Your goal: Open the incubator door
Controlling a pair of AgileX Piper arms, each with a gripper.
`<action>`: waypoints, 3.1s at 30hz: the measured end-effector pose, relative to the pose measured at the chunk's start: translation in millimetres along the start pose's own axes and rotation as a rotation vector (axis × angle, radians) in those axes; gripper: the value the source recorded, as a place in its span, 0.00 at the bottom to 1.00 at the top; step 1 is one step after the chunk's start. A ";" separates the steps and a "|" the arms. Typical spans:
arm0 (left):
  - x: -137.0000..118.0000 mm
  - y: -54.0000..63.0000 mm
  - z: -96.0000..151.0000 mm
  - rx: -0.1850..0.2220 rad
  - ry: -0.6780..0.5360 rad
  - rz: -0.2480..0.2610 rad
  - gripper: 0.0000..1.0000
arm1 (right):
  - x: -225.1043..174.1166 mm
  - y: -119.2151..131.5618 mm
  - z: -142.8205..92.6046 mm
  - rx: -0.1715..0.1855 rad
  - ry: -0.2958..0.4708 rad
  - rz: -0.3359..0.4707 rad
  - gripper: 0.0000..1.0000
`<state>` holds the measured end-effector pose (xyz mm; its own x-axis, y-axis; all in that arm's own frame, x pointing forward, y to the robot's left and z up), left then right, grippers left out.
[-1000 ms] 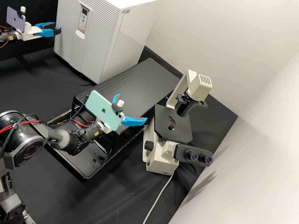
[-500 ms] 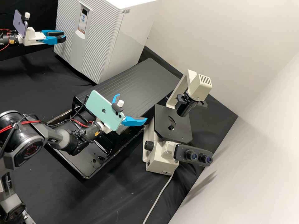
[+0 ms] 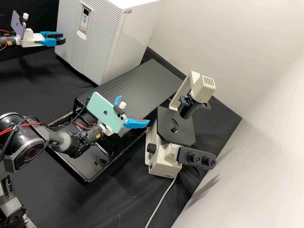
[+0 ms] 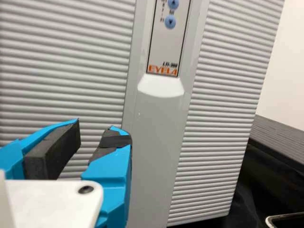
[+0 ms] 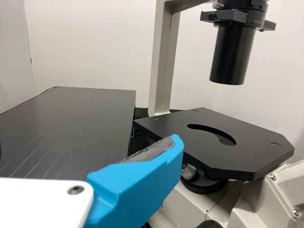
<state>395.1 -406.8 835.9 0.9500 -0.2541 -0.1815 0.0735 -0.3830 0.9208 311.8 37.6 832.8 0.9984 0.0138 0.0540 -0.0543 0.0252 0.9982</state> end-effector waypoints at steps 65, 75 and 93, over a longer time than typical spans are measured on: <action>23.9 0.0 -44.0 -0.007 0.130 -0.045 1.00 | 0.0 0.0 0.0 0.000 0.000 0.000 1.00; 24.4 0.1 -44.3 -0.015 0.130 -0.046 1.00 | 0.0 0.0 0.0 0.000 0.000 0.000 1.00; 37.9 5.2 -40.4 0.015 0.089 -0.032 0.00 | 0.0 0.0 0.0 0.000 0.000 0.000 1.00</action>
<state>443.8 -382.6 847.8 0.9705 -0.1615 -0.1789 0.1006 -0.4032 0.9096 311.8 37.6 832.8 0.9984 0.0138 0.0540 -0.0543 0.0252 0.9982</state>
